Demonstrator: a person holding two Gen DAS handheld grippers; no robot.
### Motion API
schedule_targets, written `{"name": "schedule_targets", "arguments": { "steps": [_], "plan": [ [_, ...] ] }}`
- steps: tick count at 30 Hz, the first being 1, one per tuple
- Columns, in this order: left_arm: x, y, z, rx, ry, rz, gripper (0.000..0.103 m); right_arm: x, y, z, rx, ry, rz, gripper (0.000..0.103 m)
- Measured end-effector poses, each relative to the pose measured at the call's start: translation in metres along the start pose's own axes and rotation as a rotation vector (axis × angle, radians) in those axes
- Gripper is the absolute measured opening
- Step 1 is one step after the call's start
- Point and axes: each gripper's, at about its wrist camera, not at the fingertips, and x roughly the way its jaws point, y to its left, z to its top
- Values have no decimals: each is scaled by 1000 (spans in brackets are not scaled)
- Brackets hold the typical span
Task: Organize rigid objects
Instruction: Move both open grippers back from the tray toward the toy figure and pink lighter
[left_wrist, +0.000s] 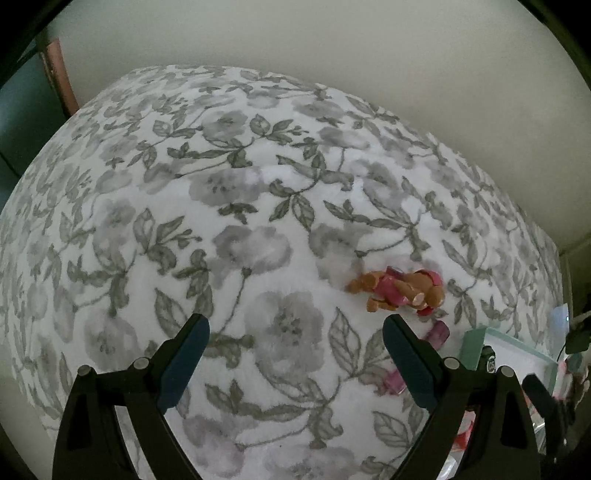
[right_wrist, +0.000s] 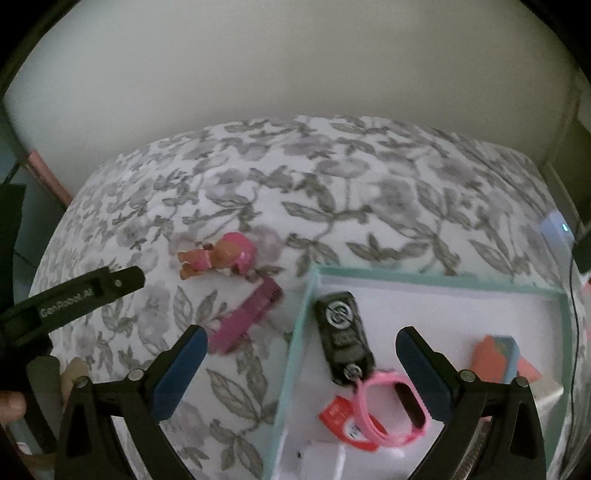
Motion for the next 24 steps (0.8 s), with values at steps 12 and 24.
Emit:
{"name": "schedule_targets", "arguments": {
  "steps": [12, 24],
  "plan": [
    [16, -6, 18, -52, 28, -87, 95, 25, 2, 24, -7, 24, -19, 103],
    [37, -37, 28, 5, 48, -138, 95, 36, -13, 49, 46, 32, -19, 103]
  ]
}}
